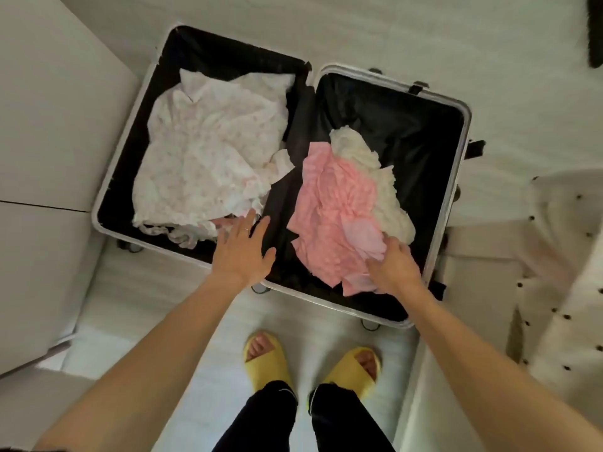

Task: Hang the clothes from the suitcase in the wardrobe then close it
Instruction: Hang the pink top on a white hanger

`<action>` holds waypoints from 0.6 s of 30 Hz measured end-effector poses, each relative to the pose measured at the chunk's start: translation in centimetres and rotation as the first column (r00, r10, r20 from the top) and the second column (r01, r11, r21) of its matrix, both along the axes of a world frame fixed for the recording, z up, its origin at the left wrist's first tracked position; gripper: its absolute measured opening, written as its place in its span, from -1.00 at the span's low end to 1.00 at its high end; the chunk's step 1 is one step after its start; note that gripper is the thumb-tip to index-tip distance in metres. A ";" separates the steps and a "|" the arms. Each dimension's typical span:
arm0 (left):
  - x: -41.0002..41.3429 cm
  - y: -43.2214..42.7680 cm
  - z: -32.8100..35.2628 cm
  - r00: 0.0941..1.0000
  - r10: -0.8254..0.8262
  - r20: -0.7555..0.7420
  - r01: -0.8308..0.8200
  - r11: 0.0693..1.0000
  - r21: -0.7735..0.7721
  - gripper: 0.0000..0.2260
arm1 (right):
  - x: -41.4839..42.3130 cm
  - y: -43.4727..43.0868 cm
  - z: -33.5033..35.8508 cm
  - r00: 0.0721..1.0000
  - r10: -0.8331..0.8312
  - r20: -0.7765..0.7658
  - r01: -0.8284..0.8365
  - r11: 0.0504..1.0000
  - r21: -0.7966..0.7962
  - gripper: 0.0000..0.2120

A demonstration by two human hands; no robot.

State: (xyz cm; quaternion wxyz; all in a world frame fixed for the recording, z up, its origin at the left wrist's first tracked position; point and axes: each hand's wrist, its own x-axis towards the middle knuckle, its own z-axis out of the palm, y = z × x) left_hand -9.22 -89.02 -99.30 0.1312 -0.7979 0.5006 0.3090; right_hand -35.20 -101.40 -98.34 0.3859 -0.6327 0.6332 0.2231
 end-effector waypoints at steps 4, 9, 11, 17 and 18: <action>-0.4 0.5 -11.0 1.000 -0.007 -0.014 0.005 0.995 -0.103 -0.28 | -0.4 -1.3 -12.7 0.999 0.004 -0.039 -0.006 0.999 -0.051 -0.25; -1.2 2.2 -15.7 0.994 0.070 -0.079 -0.087 0.969 -0.231 -0.21 | -1.0 0.0 -19.1 0.958 0.099 -0.268 -0.147 0.975 -0.168 -0.56; -1.1 2.0 -14.5 0.992 0.081 -0.098 -0.096 0.983 -0.158 -0.21 | -1.1 0.7 -17.8 0.941 0.161 -0.299 -0.224 0.957 -0.187 -0.64; -0.1 0.1 -3.7 0.993 -0.009 -0.116 0.029 0.983 0.180 -0.32 | -0.1 -0.2 -3.5 0.983 0.134 -0.124 -0.169 0.928 -0.331 -0.69; -0.1 -0.4 -0.1 0.990 0.011 -0.138 0.016 0.981 0.195 -0.32 | 0.3 -0.7 0.4 0.989 0.128 -0.076 -0.147 0.922 -0.358 -0.70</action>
